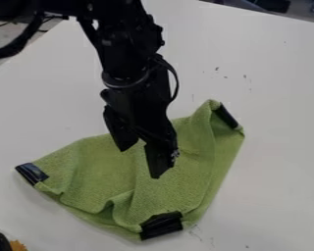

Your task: Unfold the cloth bottom right to top left

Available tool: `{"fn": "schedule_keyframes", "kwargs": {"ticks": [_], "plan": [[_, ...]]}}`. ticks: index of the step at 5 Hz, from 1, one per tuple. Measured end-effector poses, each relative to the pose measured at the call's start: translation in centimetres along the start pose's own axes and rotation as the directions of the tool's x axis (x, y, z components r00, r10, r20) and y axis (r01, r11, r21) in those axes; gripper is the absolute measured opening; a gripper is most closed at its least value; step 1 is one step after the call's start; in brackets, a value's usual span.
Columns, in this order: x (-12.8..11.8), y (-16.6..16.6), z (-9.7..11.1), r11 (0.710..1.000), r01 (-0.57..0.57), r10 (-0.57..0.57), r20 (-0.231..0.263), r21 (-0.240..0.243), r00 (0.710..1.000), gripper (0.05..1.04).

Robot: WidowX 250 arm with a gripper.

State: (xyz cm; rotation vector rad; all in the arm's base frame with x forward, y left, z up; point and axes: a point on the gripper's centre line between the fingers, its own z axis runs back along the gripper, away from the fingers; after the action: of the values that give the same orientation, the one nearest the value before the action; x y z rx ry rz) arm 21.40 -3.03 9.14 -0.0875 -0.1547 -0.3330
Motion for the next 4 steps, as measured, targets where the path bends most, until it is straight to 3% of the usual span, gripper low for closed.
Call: {"fn": "schedule_keyframes", "kwargs": {"ticks": [1,4], "plan": [[-0.2,-0.1,-0.3,1.000,-0.011,0.011,-0.012,-0.007,1.000,1.001],[-1.7,-4.4,-5.0,0.993,-0.066,0.062,-0.037,-0.096,0.997,1.001]]}}
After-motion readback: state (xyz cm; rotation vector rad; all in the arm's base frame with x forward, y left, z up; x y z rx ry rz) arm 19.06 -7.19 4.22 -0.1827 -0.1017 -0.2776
